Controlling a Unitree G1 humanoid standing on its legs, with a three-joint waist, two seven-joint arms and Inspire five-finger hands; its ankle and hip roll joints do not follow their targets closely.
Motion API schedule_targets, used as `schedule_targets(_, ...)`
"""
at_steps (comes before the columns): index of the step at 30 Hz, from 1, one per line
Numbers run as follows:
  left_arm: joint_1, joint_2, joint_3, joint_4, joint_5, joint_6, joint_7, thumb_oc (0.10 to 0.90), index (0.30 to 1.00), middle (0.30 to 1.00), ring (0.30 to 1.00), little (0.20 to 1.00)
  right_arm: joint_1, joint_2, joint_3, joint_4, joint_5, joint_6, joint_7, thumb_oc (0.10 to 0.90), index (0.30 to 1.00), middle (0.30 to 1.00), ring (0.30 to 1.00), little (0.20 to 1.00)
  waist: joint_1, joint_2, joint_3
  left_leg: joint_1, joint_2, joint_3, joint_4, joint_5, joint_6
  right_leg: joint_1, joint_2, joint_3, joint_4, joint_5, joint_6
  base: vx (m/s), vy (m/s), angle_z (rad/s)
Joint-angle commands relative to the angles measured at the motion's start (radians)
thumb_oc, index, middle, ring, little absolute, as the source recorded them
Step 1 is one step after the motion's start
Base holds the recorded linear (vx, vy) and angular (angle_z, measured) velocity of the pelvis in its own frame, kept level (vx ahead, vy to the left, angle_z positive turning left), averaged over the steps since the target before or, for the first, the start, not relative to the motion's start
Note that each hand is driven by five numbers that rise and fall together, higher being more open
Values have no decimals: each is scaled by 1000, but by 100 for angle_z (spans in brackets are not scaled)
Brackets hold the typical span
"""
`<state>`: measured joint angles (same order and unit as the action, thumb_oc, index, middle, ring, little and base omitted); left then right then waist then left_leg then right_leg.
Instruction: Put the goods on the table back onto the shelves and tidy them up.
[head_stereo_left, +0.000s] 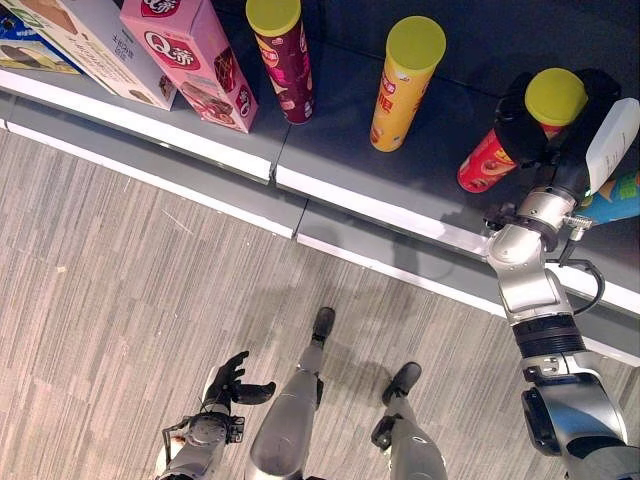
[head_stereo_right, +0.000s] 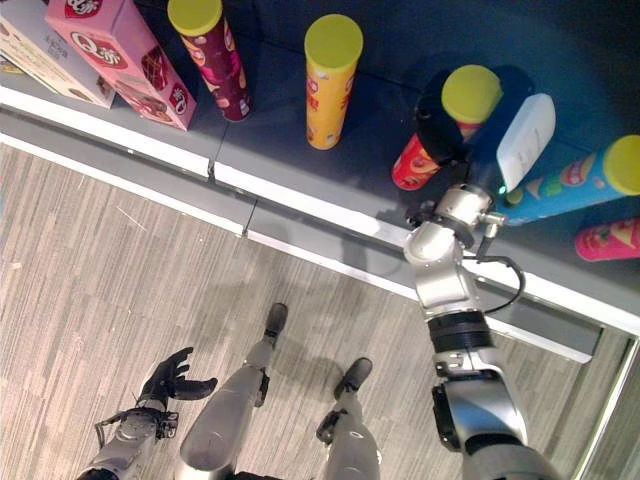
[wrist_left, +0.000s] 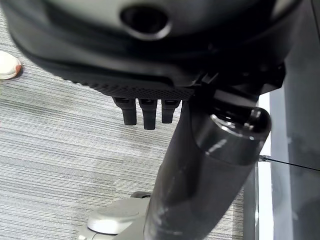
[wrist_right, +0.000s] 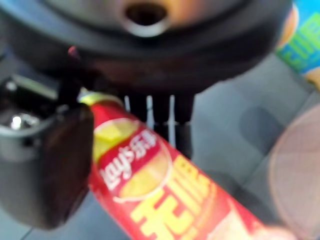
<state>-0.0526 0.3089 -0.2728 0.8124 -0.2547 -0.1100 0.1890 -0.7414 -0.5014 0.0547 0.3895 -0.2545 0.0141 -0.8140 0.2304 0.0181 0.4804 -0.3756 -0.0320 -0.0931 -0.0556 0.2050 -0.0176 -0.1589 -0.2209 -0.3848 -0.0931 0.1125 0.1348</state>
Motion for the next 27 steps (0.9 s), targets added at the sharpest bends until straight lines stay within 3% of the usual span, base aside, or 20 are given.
schedule_targets(1, 19, 40, -41, 32, -8, -27, 30, 800, 900, 900, 900, 900, -63, -105, -3, -19, -52, -36, -58, 400, 300, 300, 300, 300, -10, 1, -72, 13, -1, -79, 9, -94, -33, 18, -113, -21, 14, 42, 101, 0, 0, 0)
schedule_targets(17, 4, 38, -38, 43, -14, -24, 33, 800, 900, 900, 900, 900, -66, -96, 9, -6, -56, -28, -48, 400, 300, 300, 300, 300, -23, -2, -73, 22, -2, -70, 6, -96, -31, 14, -113, -12, 18, 43, 99, 0, 0, 0)
schedule_targets(18, 4, 38, -37, 43, -14, -24, 32, 800, 900, 900, 900, 900, -66, -94, 10, -6, -56, -27, -48, 544, 516, 516, 516, 516, -24, -3, -73, 22, -2, -69, 6, -97, -31, 14, -113, -11, 18, 42, 99, 0, 0, 0)
schedule_targets(19, 4, 38, -37, 43, -14, -24, 32, 800, 900, 900, 900, 900, -66, -94, 10, -6, -56, -27, -48, 544, 516, 516, 516, 516, -24, -3, -73, 22, -2, -69, 6, -97, -31, 14, -113, -11, 18, 42, 99, 0, 0, 0)
schedule_targets(20, 4, 38, -37, 42, -14, -24, 33, 800, 900, 900, 900, 900, -64, -89, 9, -6, -53, -29, -49, 668, 702, 702, 702, 702, -25, -3, -74, 22, -1, -69, 7, -97, -31, 14, -113, -10, 18, 42, 98, 0, 0, 0)
schedule_targets(21, 3, 38, -37, 43, -16, -24, 32, 800, 900, 900, 900, 900, -63, -87, 12, -6, -52, -29, -48, 715, 773, 773, 773, 773, -27, -4, -75, 22, -1, -68, 7, -96, -31, 14, -113, -10, 19, 42, 98, 0, 0, 0)
schedule_targets(22, 2, 40, -36, 45, -15, -24, 34, 800, 900, 900, 900, 900, -62, -85, 13, -6, -52, -31, -49, 800, 900, 900, 900, 900, -29, -5, -76, 23, -1, -68, 6, -97, -31, 13, -112, -9, 19, 42, 98, 0, 0, 0)
schedule_targets(27, -8, 39, -37, 51, -13, -21, 35, 800, 900, 900, 900, 900, -61, -75, 16, -9, -49, -33, -45, 800, 900, 900, 900, 900, -33, -13, -79, 26, 0, -67, 5, -97, -31, 13, -110, -4, 19, 41, 97, 0, 0, 0)
